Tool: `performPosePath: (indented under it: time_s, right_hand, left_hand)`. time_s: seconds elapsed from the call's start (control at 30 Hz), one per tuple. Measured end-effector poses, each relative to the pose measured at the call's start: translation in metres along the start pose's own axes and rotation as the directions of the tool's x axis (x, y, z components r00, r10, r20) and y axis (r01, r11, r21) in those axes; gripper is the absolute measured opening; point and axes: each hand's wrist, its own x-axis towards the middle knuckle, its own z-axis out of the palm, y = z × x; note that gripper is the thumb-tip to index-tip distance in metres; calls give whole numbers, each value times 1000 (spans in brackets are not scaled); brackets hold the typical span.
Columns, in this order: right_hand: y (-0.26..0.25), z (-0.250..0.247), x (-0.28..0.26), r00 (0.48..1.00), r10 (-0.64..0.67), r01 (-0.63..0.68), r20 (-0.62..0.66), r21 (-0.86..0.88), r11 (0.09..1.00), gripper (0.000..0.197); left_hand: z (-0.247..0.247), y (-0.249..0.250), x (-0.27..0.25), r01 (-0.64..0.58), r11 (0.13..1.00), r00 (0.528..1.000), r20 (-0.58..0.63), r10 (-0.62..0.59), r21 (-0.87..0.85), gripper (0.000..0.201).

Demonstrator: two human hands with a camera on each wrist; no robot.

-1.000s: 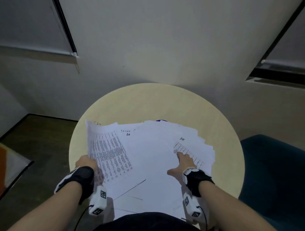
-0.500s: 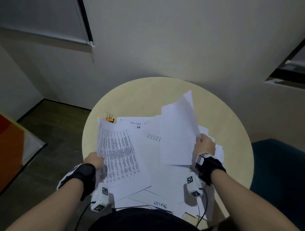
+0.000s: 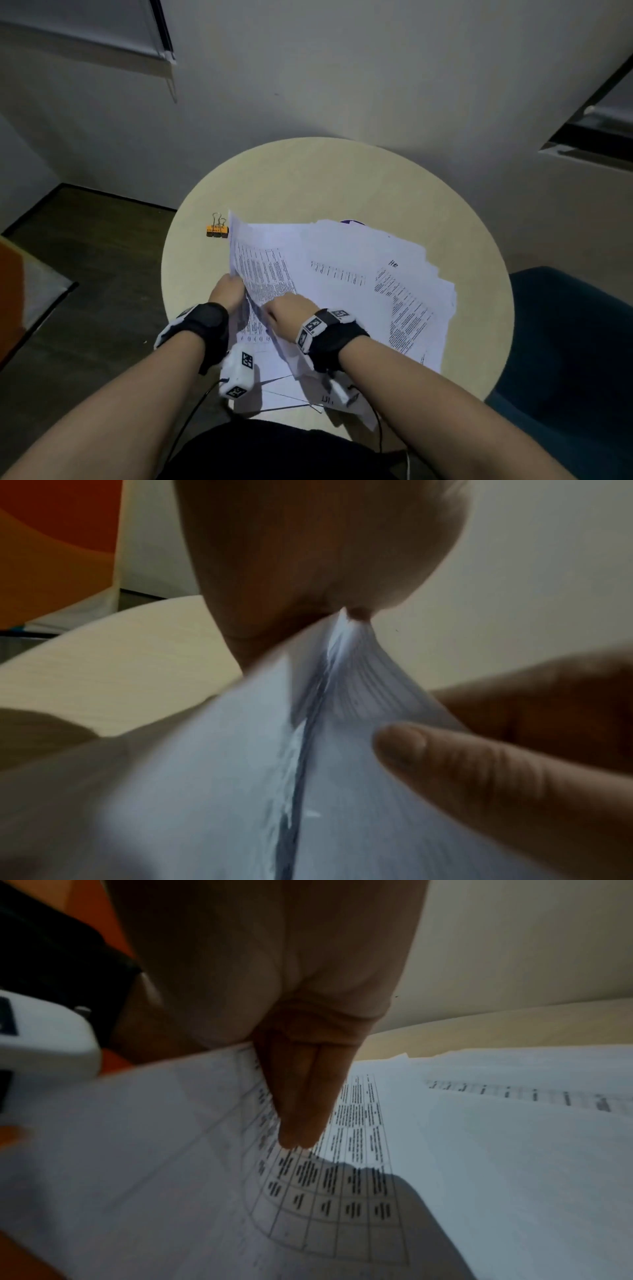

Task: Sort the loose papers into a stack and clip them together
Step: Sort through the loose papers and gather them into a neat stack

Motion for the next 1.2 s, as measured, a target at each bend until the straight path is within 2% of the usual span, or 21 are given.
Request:
performPosePath:
  time_s: [0.03, 0.1, 0.17, 0.23, 0.27, 0.33, 0.4, 0.5, 0.57, 0.67, 0.73, 0.83, 0.93, 0.97, 1.03, 1.07, 1.13, 1.17, 1.2]
  right_hand:
    - [-4, 3, 1, 999, -19, 18, 28, 34, 999, 25]
    - [-9, 4, 2, 995, -63, 57, 77, 85, 995, 25]
    - [-8, 1, 1, 992, -69, 49, 109, 175, 983, 42]
    - [8, -3, 1, 996, 0, -23, 89, 257, 966, 55]
    - [22, -6, 1, 998, 38, -51, 59, 243, 969, 56]
    - [59, -8, 0, 988, 152, -155, 32, 123, 980, 60]
    - [96, -11, -7, 946, 323, -325, 37, 100, 940, 80]
    - [135, -4, -24, 877, 480, -479, 3, 56, 876, 94]
    - [148, 4, -29, 842, 534, -539, 79, 59, 840, 122]
    - [150, 3, -23, 807, 551, -586, 213, 173, 792, 135]
    - [146, 2, -17, 799, 577, -600, 168, 179, 779, 131]
    - [140, 10, -12, 777, 628, -630, 43, 59, 775, 109]
    - [138, 2, -8, 801, 594, -599, 77, 120, 792, 72]
    - [140, -7, -9, 788, 614, -615, 56, 129, 778, 54]
    - [141, -31, -16, 702, 702, -671, -117, 219, 708, 21]
    - [143, -44, -21, 640, 737, -669, -218, 315, 674, 15]
    - [141, -72, -33, 502, 766, -616, -401, 456, 642, 17]
    - [135, -84, -37, 457, 743, -575, -489, 474, 666, 19]
    - [128, -94, -39, 448, 686, -532, -574, 446, 720, 21]
  left_hand:
    - [2, -2, 1, 33, 999, 999, 2, -33, -33, 64]
    - [3, -6, -4, 59, 996, 998, -12, -60, -74, 74]
    - [3, -15, -4, 30, 998, 999, -43, -33, -56, 55]
    - [-1, -20, -4, 19, 997, 997, -74, -13, 78, 21]
    - [-4, -22, -2, 37, 987, 995, -99, -22, 158, 16]
    - [-14, -25, 4, 77, 968, 991, -124, -48, 240, 21]
    - [-22, -28, 11, 101, 956, 987, -146, -63, 275, 25]
    - [-31, -30, 12, 123, 946, 981, -183, -70, 300, 28]
    - [-37, -32, 9, 109, 939, 983, -176, -53, 327, 29]
    - [-44, -45, 12, 106, 937, 987, -151, -58, 333, 27]
    - [-48, -53, 12, 113, 937, 987, -148, -67, 330, 26]
    - [-55, -65, 11, 131, 944, 984, -156, -86, 304, 24]
    - [-66, -75, 10, 170, 940, 976, -180, -119, 297, 26]
    - [-67, -76, 11, 174, 938, 975, -188, -121, 300, 26]
    - [-65, -71, 13, 173, 933, 974, -197, -113, 317, 26]
    - [-60, -66, 13, 165, 931, 976, -189, -107, 326, 25]
    - [-47, -54, 15, 127, 935, 986, -147, -81, 332, 20]
    - [-40, -48, 15, 99, 938, 991, -121, -62, 332, 16]
    - [-33, -43, 15, 71, 942, 995, -95, -42, 328, 13]
